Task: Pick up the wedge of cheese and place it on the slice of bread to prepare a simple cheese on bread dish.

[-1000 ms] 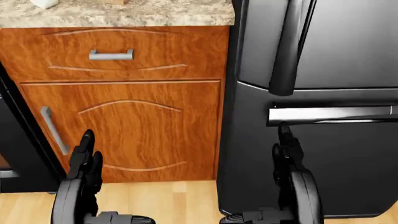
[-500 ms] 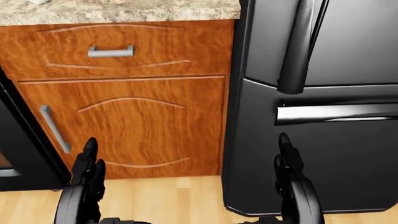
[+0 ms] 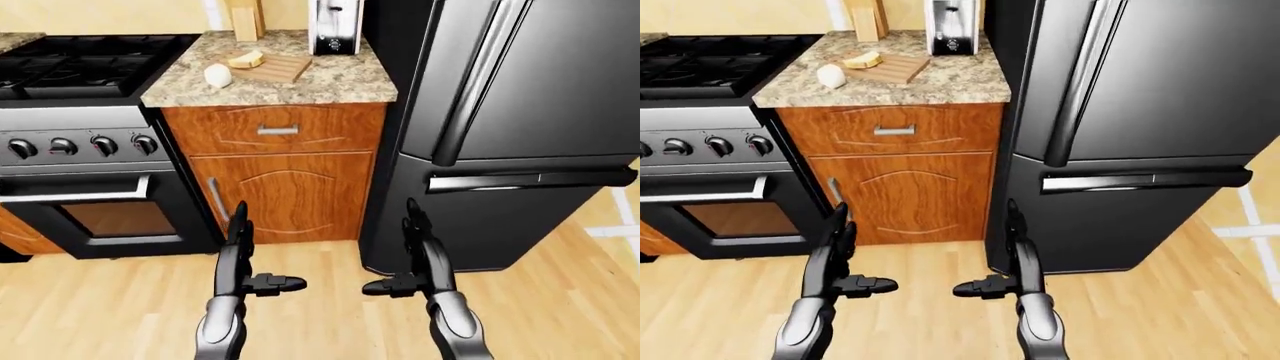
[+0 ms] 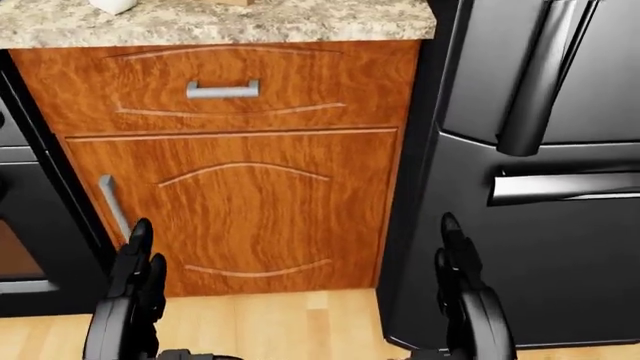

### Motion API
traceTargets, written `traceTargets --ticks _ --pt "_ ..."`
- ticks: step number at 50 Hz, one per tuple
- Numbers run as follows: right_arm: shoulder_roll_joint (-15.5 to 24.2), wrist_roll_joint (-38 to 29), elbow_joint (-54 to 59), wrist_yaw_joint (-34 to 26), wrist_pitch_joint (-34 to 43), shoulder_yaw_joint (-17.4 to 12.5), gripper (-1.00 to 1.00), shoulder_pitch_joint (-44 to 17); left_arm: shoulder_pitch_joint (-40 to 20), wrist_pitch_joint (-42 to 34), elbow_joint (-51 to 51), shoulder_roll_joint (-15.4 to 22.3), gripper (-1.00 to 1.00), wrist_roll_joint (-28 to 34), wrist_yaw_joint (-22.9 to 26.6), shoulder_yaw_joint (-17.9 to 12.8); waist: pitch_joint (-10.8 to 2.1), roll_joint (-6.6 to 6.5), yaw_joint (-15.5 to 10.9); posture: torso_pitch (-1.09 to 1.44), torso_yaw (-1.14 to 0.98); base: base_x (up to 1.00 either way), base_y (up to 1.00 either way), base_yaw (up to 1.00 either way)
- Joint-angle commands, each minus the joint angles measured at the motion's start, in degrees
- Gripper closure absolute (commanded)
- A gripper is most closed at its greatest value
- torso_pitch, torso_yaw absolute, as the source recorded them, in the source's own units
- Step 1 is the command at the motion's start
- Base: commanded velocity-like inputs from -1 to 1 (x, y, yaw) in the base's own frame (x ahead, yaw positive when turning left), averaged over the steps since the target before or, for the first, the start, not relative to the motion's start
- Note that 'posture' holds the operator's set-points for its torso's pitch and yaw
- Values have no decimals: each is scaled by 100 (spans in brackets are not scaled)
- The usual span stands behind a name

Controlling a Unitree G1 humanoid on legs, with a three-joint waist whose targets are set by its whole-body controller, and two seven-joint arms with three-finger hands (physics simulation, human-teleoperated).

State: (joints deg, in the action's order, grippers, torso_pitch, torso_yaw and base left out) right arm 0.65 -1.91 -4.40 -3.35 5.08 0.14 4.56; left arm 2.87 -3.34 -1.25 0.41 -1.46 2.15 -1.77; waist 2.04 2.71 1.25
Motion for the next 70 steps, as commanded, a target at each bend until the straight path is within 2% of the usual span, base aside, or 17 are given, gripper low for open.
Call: traceTargets --ticks 1,8,12,13,26,27,34,39,40,49,53,54,61,64,66,67,70 --pt "-21 2 -279 3 -110 23 -100 -70 -89 157 -245 40 -100 -6 5 -22 -109 45 -16 0 0 0 33 0" --pt "-20 -26 -376 -4 -36 45 -100 -59 -86 155 -263 41 -100 2 5 -24 -68 -208 -33 0 0 0 33 0" --pt "-21 -38 -382 -1 -31 47 -100 -59 -85 152 -269 43 -100 3 5 -29 -188 -931 -69 0 0 0 33 0" --pt "-22 -38 -379 1 -32 46 -100 -60 -84 146 -277 45 -100 1 5 -32 -122 -627 -110 0 0 0 33 0" --pt "-26 -39 -327 -10 -80 54 -100 -46 -52 136 -329 47 -100 -10 16 -53 -67 196 -64 0 0 0 36 0" --pt "-26 -40 -329 -11 -82 55 -100 -43 -54 138 -323 47 -100 -10 18 -53 -73 -21 9 0 0 0 36 0" --pt "-24 -43 -353 -13 -79 56 -100 -23 -40 151 -322 42 -100 0 25 -40 -75 -149 -30 0 0 0 36 0" --pt "-23 -55 -360 -12 -78 58 -100 -14 -38 171 -301 40 -100 6 25 -30 -134 -915 -70 0 0 0 36 0" --pt "-23 -57 -359 -12 -76 59 -100 -14 -37 169 -305 40 -100 6 25 -32 -73 -590 -92 0 0 0 36 0" --pt "-25 -52 -343 -19 -100 60 -100 8 -34 187 -302 38 -100 14 17 -29 -50 -188 -106 0 0 0 38 0" --pt "-32 -55 -337 -19 -95 76 -100 6 -29 187 -310 39 -100 15 17 -29 -104 216 -81 0 0 0 39 0" --pt "-32 -56 -346 -19 -89 78 -100 7 -25 185 -316 39 -100 14 17 -30 -73 -20 -18 0 0 0 38 0" --pt "-30 -50 -373 -29 -47 88 -100 -11 -19 177 -335 33 -100 27 14 -14 -78 -114 -29 0 0 0 39 0" --pt "-32 -33 -364 -38 -31 83 -100 -25 -26 187 -311 32 -100 29 14 -12 -51 -451 -16 0 0 0 38 0" --pt "-32 -29 -327 -40 -45 80 -100 -43 -29 196 -298 31 -100 35 12 -8 -196 -968 -68 0 0 0 38 0" --pt "-31 -28 -332 -42 -41 82 -100 -46 -27 191 -307 31 -100 33 13 -7 -109 -640 -102 0 0 0 39 0" --pt "-28 -26 -345 -41 -31 75 -100 -46 -38 202 -285 35 -100 31 13 -16 -111 -563 -133 0 0 0 39 0"
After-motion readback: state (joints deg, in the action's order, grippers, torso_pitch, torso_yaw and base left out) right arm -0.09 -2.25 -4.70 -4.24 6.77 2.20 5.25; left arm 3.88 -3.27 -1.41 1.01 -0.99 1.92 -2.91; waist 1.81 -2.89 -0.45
